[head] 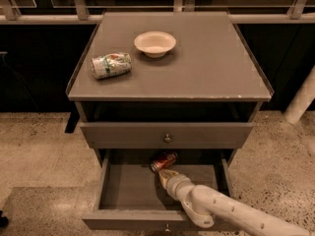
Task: Pick coke can from middle drawer and place on counter
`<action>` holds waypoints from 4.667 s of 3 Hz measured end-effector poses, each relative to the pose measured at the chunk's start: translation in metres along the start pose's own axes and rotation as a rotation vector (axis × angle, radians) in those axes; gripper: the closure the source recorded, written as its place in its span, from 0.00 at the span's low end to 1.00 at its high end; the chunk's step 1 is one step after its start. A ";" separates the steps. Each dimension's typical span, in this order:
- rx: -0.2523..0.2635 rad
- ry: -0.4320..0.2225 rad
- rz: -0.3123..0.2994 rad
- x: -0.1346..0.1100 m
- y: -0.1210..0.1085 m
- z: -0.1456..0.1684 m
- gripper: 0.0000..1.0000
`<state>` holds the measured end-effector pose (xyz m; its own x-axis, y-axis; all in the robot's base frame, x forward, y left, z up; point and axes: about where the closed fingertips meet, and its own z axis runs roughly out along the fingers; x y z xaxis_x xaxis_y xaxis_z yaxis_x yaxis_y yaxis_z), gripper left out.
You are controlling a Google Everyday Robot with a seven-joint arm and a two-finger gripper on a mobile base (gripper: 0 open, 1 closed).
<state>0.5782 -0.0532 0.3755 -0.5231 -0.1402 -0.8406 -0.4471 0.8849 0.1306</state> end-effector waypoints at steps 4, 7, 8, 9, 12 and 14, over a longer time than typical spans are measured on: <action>0.000 0.000 0.000 0.000 0.000 0.000 0.00; 0.061 -0.089 -0.013 -0.019 -0.031 0.015 0.00; 0.059 -0.111 -0.012 -0.033 -0.037 0.040 0.00; 0.058 -0.111 -0.012 -0.033 -0.037 0.041 0.00; 0.027 -0.125 0.006 -0.035 -0.033 0.047 0.19; 0.027 -0.125 0.006 -0.035 -0.033 0.047 0.65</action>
Offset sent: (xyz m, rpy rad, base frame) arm 0.0000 0.0000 0.0000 0.0000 0.0000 0.0000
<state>0.6452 -0.0564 0.3762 -0.4307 -0.0802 -0.8989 -0.4236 0.8975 0.1229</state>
